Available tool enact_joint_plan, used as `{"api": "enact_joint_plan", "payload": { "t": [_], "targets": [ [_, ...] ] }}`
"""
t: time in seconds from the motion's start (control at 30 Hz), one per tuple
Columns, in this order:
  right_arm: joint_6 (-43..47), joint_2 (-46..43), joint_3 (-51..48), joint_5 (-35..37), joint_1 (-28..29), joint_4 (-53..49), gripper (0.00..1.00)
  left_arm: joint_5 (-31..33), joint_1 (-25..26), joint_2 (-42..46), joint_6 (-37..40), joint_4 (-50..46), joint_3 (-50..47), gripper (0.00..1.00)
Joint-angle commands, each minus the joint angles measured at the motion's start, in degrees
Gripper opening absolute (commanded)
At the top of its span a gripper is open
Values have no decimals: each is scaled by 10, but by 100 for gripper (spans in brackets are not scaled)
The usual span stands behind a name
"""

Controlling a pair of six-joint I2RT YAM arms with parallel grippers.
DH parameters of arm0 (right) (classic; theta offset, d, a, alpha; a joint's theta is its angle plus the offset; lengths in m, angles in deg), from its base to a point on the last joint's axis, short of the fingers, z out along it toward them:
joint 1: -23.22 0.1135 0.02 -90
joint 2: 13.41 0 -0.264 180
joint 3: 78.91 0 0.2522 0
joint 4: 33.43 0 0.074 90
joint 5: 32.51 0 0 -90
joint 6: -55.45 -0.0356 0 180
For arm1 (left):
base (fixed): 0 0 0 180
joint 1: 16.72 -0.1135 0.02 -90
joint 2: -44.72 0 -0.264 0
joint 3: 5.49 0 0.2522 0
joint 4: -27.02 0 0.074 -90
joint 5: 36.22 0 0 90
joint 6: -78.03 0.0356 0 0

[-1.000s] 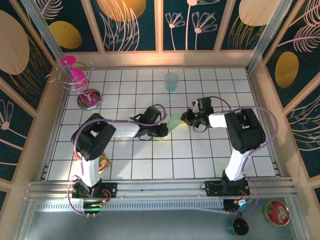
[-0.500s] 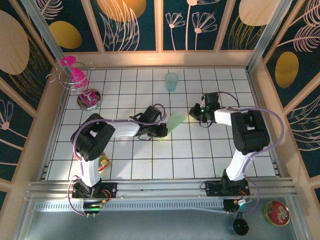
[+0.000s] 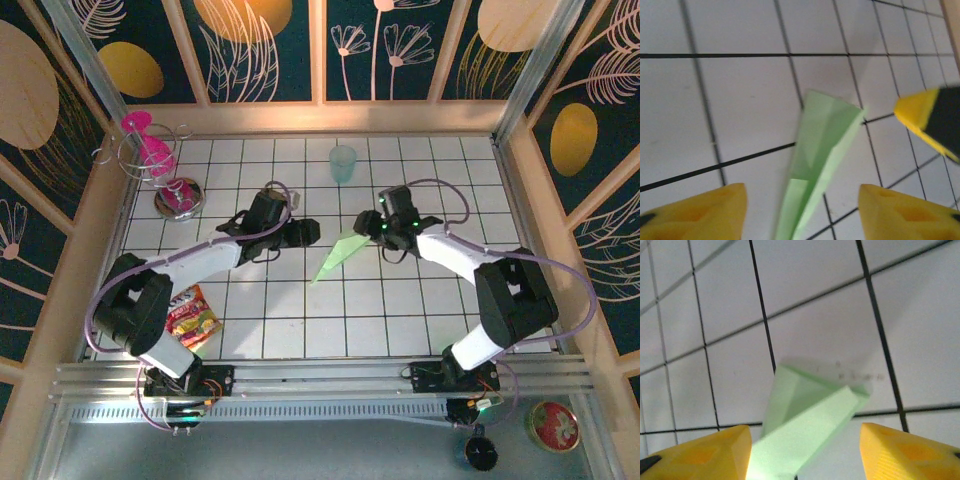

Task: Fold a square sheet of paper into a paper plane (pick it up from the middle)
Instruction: Fold the wing for the fifth time at the center of the table, then turn over a paper plane at the center of the table.

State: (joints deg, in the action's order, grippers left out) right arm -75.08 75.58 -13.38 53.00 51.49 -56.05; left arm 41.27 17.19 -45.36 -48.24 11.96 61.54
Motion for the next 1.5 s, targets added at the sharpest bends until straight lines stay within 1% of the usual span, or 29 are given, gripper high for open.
{"api": "enact_joint_plan", "payload": {
  "t": [0.0, 0.17, 0.27, 0.3, 0.47, 0.57, 0.73, 1.0, 1.2, 1.3, 1.47],
  "targets": [
    [-49, 18, 43, 82, 44, -72, 62, 55, -17, 25, -2, -17, -31, 70],
    [-103, 74, 99, 151, 113, -123, 66, 104, -33, 66, 2, -10, -68, 90],
    [-120, 109, 131, 166, 131, -142, 67, 119, -34, 86, 4, 6, -92, 97],
    [-125, 124, 144, 172, 136, -152, 67, 123, -35, 91, 4, 10, -98, 99],
    [-150, 172, 190, 218, 149, -204, 66, 139, -37, 106, -1, 25, -124, 99],
    [-164, 187, 200, 218, 153, -217, 64, 135, -38, 108, -2, 35, -134, 99],
    [-190, 185, 209, 243, 163, -253, 59, 133, -39, 110, -1, 40, -143, 99],
    [-211, 176, 208, 244, 176, -267, 50, 125, -39, 105, -1, 45, -147, 99],
    [-232, 170, 197, 251, 181, -273, 40, 124, -39, 102, -2, 45, -149, 99],
    [-237, 168, 191, 254, 181, -272, 33, 125, -39, 99, -3, 46, -148, 99],
    [-240, 167, 188, 263, 181, -273, 15, 131, -39, 97, -17, 43, -148, 99]
  ]
}}
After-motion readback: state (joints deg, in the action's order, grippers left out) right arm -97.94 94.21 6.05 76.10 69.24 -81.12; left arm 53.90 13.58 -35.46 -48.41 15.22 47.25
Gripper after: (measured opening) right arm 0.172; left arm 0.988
